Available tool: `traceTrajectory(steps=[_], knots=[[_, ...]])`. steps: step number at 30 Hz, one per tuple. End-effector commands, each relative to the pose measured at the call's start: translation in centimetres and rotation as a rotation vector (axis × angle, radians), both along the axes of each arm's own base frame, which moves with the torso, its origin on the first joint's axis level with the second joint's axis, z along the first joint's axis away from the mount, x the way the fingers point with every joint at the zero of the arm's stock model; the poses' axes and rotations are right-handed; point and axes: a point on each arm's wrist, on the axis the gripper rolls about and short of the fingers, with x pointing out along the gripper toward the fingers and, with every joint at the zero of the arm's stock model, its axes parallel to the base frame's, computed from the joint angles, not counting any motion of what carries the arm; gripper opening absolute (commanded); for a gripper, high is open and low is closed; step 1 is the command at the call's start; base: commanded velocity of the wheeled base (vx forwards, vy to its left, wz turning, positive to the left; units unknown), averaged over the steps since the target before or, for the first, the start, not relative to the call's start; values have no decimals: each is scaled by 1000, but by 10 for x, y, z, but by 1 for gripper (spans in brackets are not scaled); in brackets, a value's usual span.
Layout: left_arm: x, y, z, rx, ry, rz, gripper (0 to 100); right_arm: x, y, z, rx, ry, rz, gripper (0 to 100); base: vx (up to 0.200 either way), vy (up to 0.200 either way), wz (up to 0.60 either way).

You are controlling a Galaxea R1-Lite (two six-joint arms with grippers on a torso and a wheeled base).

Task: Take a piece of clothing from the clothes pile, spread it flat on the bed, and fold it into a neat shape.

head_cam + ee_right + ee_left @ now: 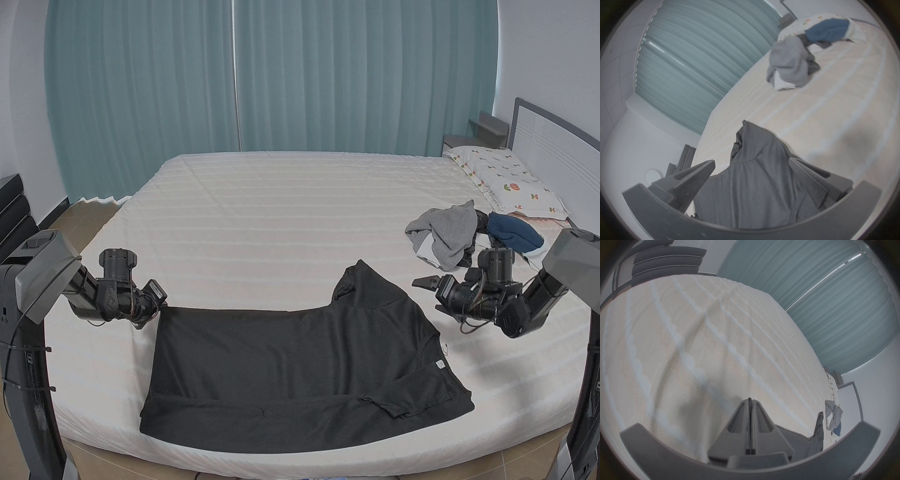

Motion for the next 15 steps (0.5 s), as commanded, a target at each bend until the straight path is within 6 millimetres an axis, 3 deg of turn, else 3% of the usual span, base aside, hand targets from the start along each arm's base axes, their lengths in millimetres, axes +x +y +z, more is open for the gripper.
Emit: traceTrajectory(steps=[1, 9, 15], knots=[[-3, 1, 5, -19, -1, 23, 0, 40, 25, -35, -137, 47, 54, 100, 0, 0, 0], [-6, 1, 3, -20, 12, 23, 0, 84, 30, -54, -165, 40, 47, 100, 0, 0, 0], [-7, 1, 5, -20, 10, 23, 0, 97, 33, -68, -165, 33, 46, 100, 0, 0, 0]])
